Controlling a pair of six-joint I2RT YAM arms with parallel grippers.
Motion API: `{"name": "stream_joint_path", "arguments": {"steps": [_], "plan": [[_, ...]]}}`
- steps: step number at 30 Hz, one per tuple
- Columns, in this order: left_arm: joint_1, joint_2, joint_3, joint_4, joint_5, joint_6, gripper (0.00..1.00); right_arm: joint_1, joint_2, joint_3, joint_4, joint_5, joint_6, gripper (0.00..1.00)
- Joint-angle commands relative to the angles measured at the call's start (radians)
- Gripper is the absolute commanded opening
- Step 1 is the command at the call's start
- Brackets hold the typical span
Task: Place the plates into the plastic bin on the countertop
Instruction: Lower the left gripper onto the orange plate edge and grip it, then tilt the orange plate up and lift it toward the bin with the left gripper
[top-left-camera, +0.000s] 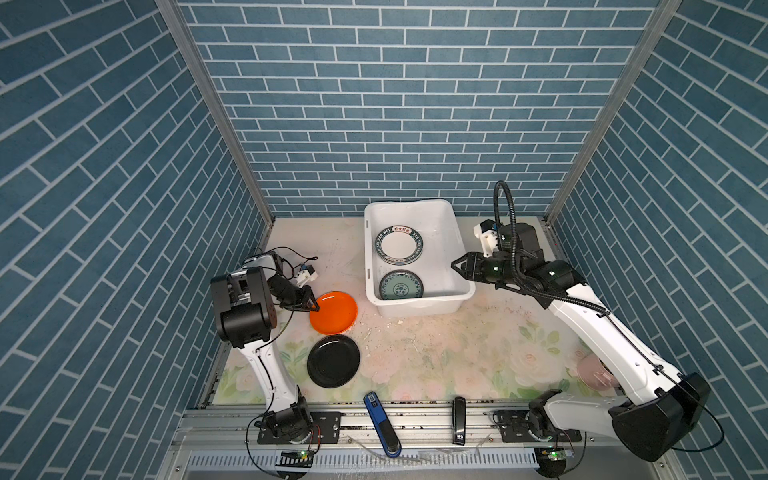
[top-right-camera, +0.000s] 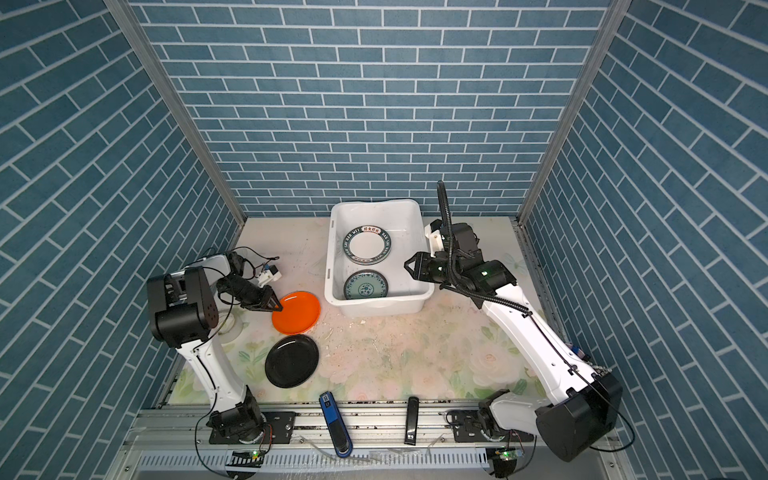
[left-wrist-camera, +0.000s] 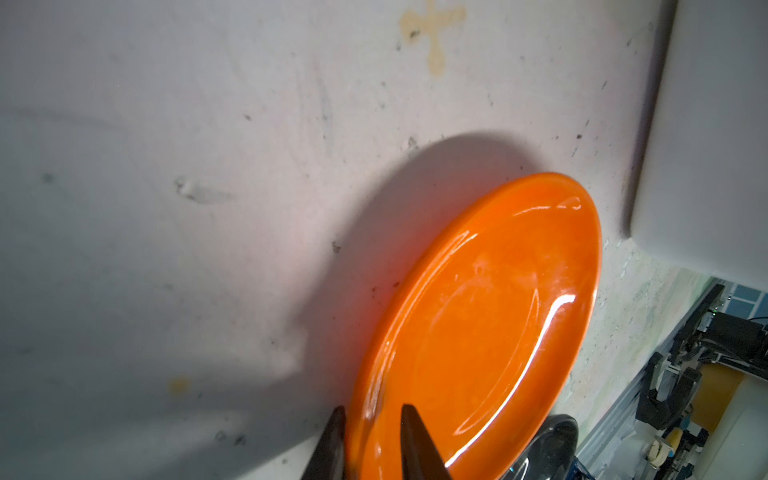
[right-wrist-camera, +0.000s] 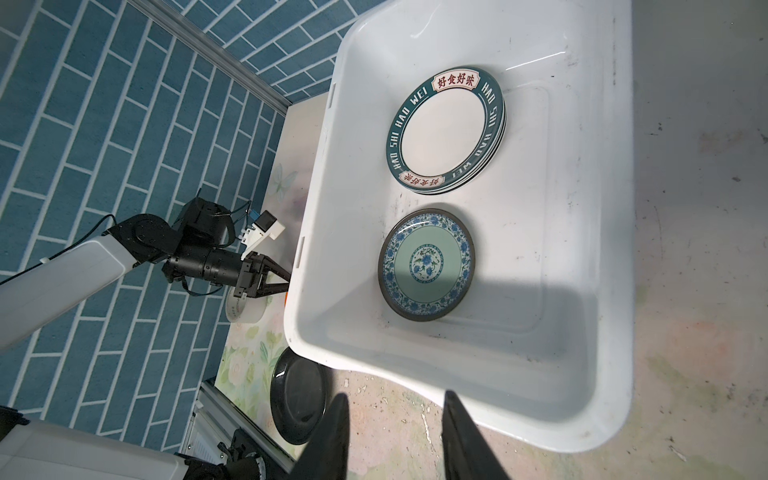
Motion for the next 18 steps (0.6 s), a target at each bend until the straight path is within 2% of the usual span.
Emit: {"name": "stream_joint_path", "arguments": {"steps": [1,8,18], "plan": [[0.002,0.006,0.02,-0.022,0.022,0.005,0.22,-0.003,0.004,-0.006,0.019,-0.011,0.016,0.37],[0.002,0.005,0.028,-0.03,0.029,0.003,0.13,-0.002,0.001,-0.009,0.019,-0.007,0.018,0.37],[0.002,-0.025,0.049,-0.054,0.035,0.004,0.06,-0.003,-0.001,-0.011,0.025,-0.005,0.018,0.37]]}}
